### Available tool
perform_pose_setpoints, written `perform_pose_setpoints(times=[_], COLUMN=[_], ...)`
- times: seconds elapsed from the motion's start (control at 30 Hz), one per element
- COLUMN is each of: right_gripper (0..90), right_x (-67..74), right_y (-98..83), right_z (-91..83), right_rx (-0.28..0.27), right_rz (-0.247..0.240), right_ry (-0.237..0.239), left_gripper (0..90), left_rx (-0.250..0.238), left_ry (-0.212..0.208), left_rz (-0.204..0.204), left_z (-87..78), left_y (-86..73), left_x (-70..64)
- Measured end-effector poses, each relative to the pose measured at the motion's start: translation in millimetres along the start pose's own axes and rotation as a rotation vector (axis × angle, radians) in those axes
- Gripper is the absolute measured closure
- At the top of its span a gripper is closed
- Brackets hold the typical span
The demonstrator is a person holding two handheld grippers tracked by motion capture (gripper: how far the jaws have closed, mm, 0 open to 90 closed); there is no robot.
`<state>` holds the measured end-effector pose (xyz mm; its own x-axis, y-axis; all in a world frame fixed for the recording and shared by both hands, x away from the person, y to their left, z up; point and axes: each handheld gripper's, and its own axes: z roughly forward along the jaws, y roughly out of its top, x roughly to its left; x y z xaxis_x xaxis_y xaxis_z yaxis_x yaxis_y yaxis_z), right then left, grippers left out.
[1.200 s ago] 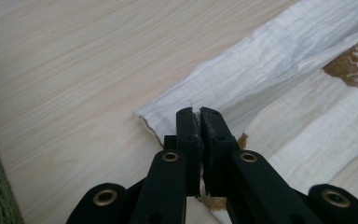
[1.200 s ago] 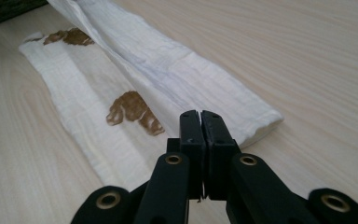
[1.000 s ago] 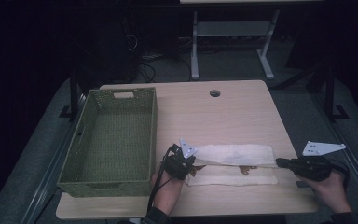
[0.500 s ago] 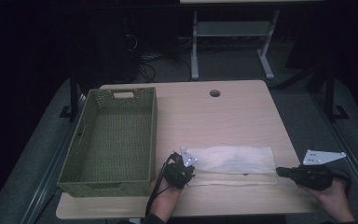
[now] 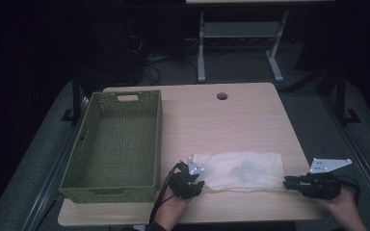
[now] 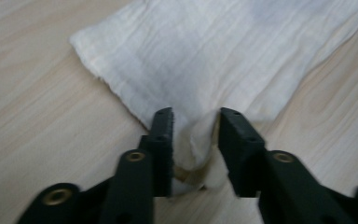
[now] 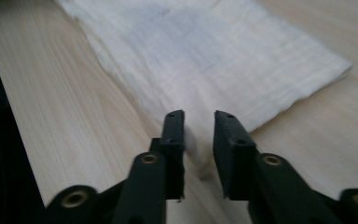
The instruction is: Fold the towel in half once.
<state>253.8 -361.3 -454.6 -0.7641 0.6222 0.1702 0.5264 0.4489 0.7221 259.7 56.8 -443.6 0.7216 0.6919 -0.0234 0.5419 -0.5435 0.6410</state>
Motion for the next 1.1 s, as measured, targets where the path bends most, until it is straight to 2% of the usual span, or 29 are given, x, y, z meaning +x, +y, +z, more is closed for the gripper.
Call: perform_pose_setpoints(times=[0.1,0.3,0.5,0.67,0.73,0.9,0.93,1.03,1.1], right_gripper=[68.3,68.5,68.1,67.5,67.7,69.3,72.0,79.6,82.9], right_x=[-4.9,-21.0,-46.1,-69.2,-75.6,-82.2,-82.0,-81.0,-78.8], right_y=[6.5,22.2,39.0,45.7,47.0,45.7,44.7,43.2,42.9], right_z=[-5.7,-1.5,14.6,33.0,38.7,49.6,52.1,53.6,54.2], right_rx=[-0.045,-0.056,-0.048,-0.021,-0.008,0.019,0.034,0.033,0.032], right_rz=[-0.001,-0.002,0.01,0.044,0.04,0.057,0.055,0.04,0.038], right_ry=[-0.016,-0.073,-0.12,-0.128,-0.13,-0.115,-0.113,-0.108,-0.107], left_gripper=[55.7,52.2,51.2,50.9,51.0,51.4,51.6,52.3,53.2], left_rx=[-0.026,-0.08,-0.098,-0.099,-0.094,-0.093,-0.089,-0.088,-0.07], left_ry=[0.006,0.053,0.079,0.087,0.091,0.112,0.117,0.13,0.14], left_rz=[0.006,-0.002,0.001,-0.029,-0.035,-0.055,-0.053,-0.067,-0.067], left_z=[-2.0,0.2,13.5,25.1,27.9,31.5,32.2,35.5,38.2], left_y=[8.6,31.3,50.4,56.3,57.0,57.8,57.8,57.1,56.5], left_x=[2.7,13.2,24.8,35.9,40.0,49.6,51.3,54.8,58.1])
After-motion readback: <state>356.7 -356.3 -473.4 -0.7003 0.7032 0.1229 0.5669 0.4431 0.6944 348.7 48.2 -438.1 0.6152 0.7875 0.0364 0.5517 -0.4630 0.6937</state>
